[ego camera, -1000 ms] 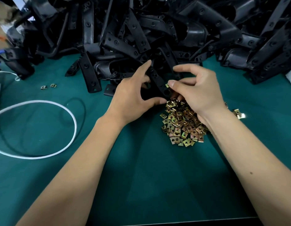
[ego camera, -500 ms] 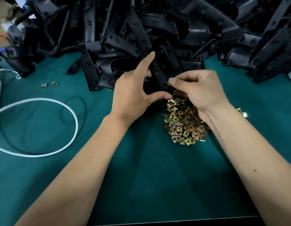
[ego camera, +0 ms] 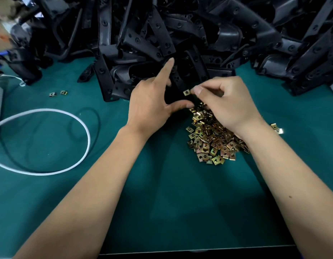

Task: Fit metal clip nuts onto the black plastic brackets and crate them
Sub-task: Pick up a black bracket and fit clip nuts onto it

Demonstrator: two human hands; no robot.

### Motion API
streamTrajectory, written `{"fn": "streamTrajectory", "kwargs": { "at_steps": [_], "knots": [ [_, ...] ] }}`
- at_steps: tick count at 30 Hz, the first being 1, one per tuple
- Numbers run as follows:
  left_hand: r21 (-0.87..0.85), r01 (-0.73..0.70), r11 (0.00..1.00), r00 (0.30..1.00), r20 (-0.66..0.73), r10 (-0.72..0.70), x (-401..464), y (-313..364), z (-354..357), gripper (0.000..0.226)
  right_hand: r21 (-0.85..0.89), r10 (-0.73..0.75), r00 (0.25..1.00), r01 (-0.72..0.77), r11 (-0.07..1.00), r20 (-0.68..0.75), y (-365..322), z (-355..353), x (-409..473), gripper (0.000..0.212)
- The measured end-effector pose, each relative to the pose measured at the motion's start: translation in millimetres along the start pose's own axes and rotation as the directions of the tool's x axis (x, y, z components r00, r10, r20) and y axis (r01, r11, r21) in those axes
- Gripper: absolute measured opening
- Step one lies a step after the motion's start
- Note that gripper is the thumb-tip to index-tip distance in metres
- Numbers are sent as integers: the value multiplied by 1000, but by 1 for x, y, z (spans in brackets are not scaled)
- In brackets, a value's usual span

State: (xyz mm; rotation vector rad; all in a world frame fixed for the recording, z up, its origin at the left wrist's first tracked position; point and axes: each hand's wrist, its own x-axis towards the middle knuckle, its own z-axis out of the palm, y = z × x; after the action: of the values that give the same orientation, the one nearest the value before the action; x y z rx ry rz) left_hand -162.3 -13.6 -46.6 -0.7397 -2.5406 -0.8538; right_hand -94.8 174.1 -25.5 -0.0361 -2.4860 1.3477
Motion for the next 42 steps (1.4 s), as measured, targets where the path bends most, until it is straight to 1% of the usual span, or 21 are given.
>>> {"fn": "streamTrajectory", "kwargs": {
  "at_steps": [2,4,5,7,9,13,15,17,20,22,25,27,30,33,36,38,42],
  "knots": [
    [11,47,999,999,-19,-47,2,-5,-1,113,-180,-59,995,72,981,80,0,-3,-2,15],
    [21,74,997,996,-41,-73,2,-9,-1,111,-314,-35,978,99,944,205,0,-8,-3,14],
    [23,77,997,996,-47,-75,2,-10,-1,110,-340,-17,965,108,934,260,1,-11,-2,14],
    [21,79,997,996,-51,-78,1,-11,-1,109,-341,-3,944,122,932,330,2,-16,0,15],
    [-5,91,996,995,-42,-92,1,-11,0,109,-308,-5,945,111,945,327,3,-18,1,12],
    [-122,121,985,993,1,-121,1,-14,-1,106,-254,-38,978,91,963,206,7,-17,2,4],
    [-182,109,977,994,29,-106,1,-14,-1,106,-179,-45,990,68,982,131,9,-16,3,10],
    [-217,86,972,995,59,-75,0,-12,-1,108,-50,-11,995,16,999,96,10,-16,4,17],
    [-267,59,962,993,113,-29,-2,-8,1,109,215,71,995,-84,973,70,9,-12,4,5],
    [-335,32,942,992,127,12,-4,-6,2,111,303,99,993,-113,946,62,10,-11,4,3],
    [-405,-86,910,975,156,161,-3,-4,2,122,326,101,993,-117,938,66,8,-8,3,6],
    [-397,-154,905,961,152,230,-3,-1,3,117,321,102,991,-126,939,88,7,-4,2,5],
    [-413,-156,897,968,116,222,-6,5,7,101,287,100,984,-140,948,147,6,1,1,9],
    [-437,-160,885,973,82,216,-8,10,8,95,293,115,977,-165,942,179,5,1,1,14],
    [-465,-177,868,974,42,221,-9,14,9,90,307,163,980,-190,932,111,6,0,1,14],
    [-463,-187,866,972,41,232,-9,17,10,87,302,189,979,-204,931,78,7,-1,1,17],
    [-381,-165,910,983,14,184,-7,13,11,80,376,239,969,-243,894,58,7,-2,1,21]
  ]
}}
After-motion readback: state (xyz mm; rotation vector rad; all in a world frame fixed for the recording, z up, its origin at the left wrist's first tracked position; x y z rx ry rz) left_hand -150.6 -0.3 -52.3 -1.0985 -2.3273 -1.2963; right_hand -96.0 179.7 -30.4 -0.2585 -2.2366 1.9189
